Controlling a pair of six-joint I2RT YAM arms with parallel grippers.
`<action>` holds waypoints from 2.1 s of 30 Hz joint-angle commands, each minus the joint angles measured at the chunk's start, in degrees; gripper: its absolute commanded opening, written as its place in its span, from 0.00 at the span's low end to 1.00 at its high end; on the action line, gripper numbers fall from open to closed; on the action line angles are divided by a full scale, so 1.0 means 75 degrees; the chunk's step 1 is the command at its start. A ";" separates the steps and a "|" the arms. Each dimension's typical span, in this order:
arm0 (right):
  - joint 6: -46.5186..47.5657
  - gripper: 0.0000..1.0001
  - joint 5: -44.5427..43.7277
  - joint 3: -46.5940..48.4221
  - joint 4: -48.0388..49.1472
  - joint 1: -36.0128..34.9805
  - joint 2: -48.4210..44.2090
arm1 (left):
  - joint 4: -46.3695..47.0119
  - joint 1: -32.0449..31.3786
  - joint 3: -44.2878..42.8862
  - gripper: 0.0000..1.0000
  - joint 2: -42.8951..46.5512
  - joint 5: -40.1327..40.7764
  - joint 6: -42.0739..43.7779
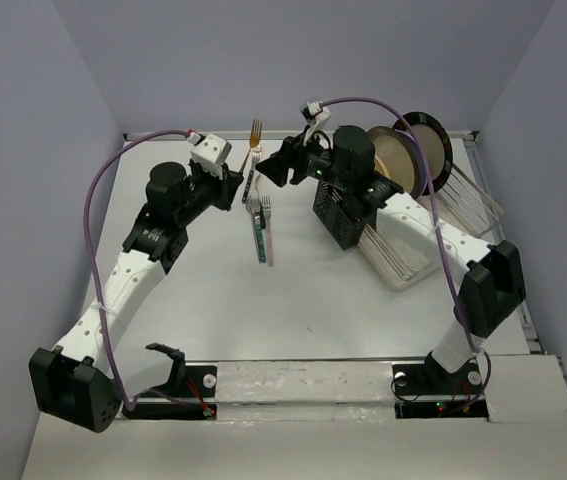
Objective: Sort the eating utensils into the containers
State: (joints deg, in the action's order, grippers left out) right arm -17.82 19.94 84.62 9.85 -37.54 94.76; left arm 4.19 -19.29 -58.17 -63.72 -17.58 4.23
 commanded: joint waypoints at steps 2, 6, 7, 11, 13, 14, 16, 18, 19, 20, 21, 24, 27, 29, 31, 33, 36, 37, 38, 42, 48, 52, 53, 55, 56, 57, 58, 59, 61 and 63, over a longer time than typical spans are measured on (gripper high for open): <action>-0.0635 0.61 0.0481 0.0659 0.0972 -0.0256 0.0360 | 0.0660 -0.0100 0.0139 0.00 0.0317 -0.0210 0.0022; -0.0962 0.59 0.0551 0.0740 0.1300 -0.0256 0.0689 | 0.0754 -0.0158 0.0233 0.00 0.0305 -0.0234 -0.0036; -0.1010 0.58 0.0575 0.0776 0.1324 -0.0256 0.0829 | 0.0766 -0.0170 0.0256 0.00 0.0305 -0.0257 -0.0037; -0.1209 0.54 0.0832 0.0917 0.1499 -0.0256 0.1134 | 0.0778 -0.0194 0.0315 0.00 0.0282 -0.0257 -0.0037; -0.1337 0.50 0.0833 0.0952 0.1581 -0.0256 0.1205 | 0.0778 -0.0205 0.0338 0.00 0.0282 -0.0257 -0.0025; -0.1361 0.48 0.0810 0.0975 0.1616 -0.0256 0.1309 | 0.0789 -0.0194 0.0362 0.00 0.0282 -0.0257 -0.0025; -0.1443 0.41 0.0786 0.1103 0.1652 -0.0256 0.1427 | 0.0801 -0.0229 0.0373 0.00 0.0258 -0.0269 -0.0013; -0.1514 0.27 0.0867 0.1244 0.1640 -0.0256 0.1649 | 0.0813 -0.0264 0.0397 0.00 0.0247 -0.0269 -0.0001; -0.1537 0.12 0.0903 0.1372 0.1640 -0.0256 0.1708 | 0.0813 -0.0264 0.0409 0.00 0.0247 -0.0269 -0.0013; -0.1537 0.04 0.0915 0.1408 0.1617 -0.0256 0.1755 | 0.0825 -0.0264 0.0432 0.00 0.0258 -0.0269 -0.0002; -0.1514 0.00 0.0857 0.1420 0.1605 -0.0256 0.1767 | 0.0836 -0.0264 0.0444 0.00 0.0293 -0.0257 0.0010; -0.1188 0.00 0.0611 0.1432 0.1395 -0.0256 0.1639 | 0.0813 -0.0264 0.0479 0.02 0.0317 -0.0117 0.0115; 0.0052 0.00 -0.0452 0.1760 0.0108 -0.0327 0.1335 | 0.0755 -0.0264 0.0537 0.99 0.0317 0.0140 0.0244; 0.1131 0.00 -0.1771 0.1830 -0.0748 -0.0327 0.1147 | 0.0778 -0.0253 0.0619 0.99 0.0340 0.0386 0.0291; 0.2151 0.00 -0.3497 0.1959 -0.1405 -0.0327 0.0959 | 0.0848 -0.0264 0.0760 0.99 0.0352 0.0831 0.0338; 0.3089 0.00 -0.4476 0.2053 -0.1910 -0.0327 0.0924 | 0.0918 -0.0264 0.0854 0.99 0.0294 0.1370 0.0338; 0.3734 0.00 -0.5937 0.2088 -0.2086 -0.0327 0.1075 | 0.0907 -0.0264 0.0913 0.99 0.0072 0.1967 0.0362; 0.3991 0.00 -0.6184 0.2100 -0.2179 -0.0327 0.1134 | 0.0895 -0.0264 0.0913 0.99 0.0013 0.2051 0.0373; 0.4052 0.00 -0.6523 0.2089 -0.2215 -0.0327 0.1193 | 0.0883 -0.0264 0.0924 0.99 -0.0046 0.2098 0.0374; 0.4052 0.00 -0.6983 0.2007 -0.2192 -0.0327 0.1392 | 0.0790 -0.0253 0.0936 0.99 -0.0257 0.2122 0.0362; 0.4228 0.00 -0.7370 0.2077 -0.2051 -0.0327 0.1498 | 0.0743 -0.0264 0.0983 0.99 -0.0269 0.2075 0.0385; 0.4194 0.00 -0.7523 0.1878 -0.2016 -0.0327 0.1486 | 0.0754 -0.0253 0.1006 0.99 -0.0269 0.2052 0.0385; 0.4123 0.00 -0.7453 0.1796 -0.2028 -0.0327 0.1475 | 0.0754 -0.0264 0.1006 0.99 -0.0281 0.2052 0.0385; 0.3820 0.00 -0.7324 0.1528 -0.2016 -0.0327 0.1382 | 0.0754 -0.0264 0.0995 0.99 -0.0293 0.2040 0.0385; 0.3725 0.00 -0.7196 0.1445 -0.2016 -0.0257 0.1346 | 0.0754 -0.0264 0.0995 0.99 -0.0304 0.2051 0.0385; 0.3573 0.00 -0.7113 0.1316 -0.2004 -0.0256 0.1311 | 0.0754 -0.0264 0.0995 0.99 -0.0293 0.2040 0.0385; 0.3514 0.00 -0.7078 0.1257 -0.2016 -0.0256 0.1311 | 0.0743 -0.0253 0.0995 0.99 -0.0293 0.2040 0.0385; 0.3467 0.00 -0.7054 0.1222 -0.2004 -0.0256 0.1311 | 0.0731 -0.0264 0.0983 0.99 -0.0293 0.2040 0.0385; 0.3373 0.00 -0.7007 0.1140 -0.2004 -0.0256 0.1369 | 0.0731 -0.0252 0.0983 0.99 -0.0293 0.2040 0.0409; 0.3303 0.00 -0.7019 0.1093 -0.2004 -0.0186 0.1439 | 0.0719 -0.0253 0.0983 0.99 -0.0293 0.2051 0.0397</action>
State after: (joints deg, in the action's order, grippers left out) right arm 9.32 -33.01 92.97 -7.53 -39.62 106.37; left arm 7.51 -21.04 -51.31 -66.39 -2.72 6.50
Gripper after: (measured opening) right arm 0.029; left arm 0.989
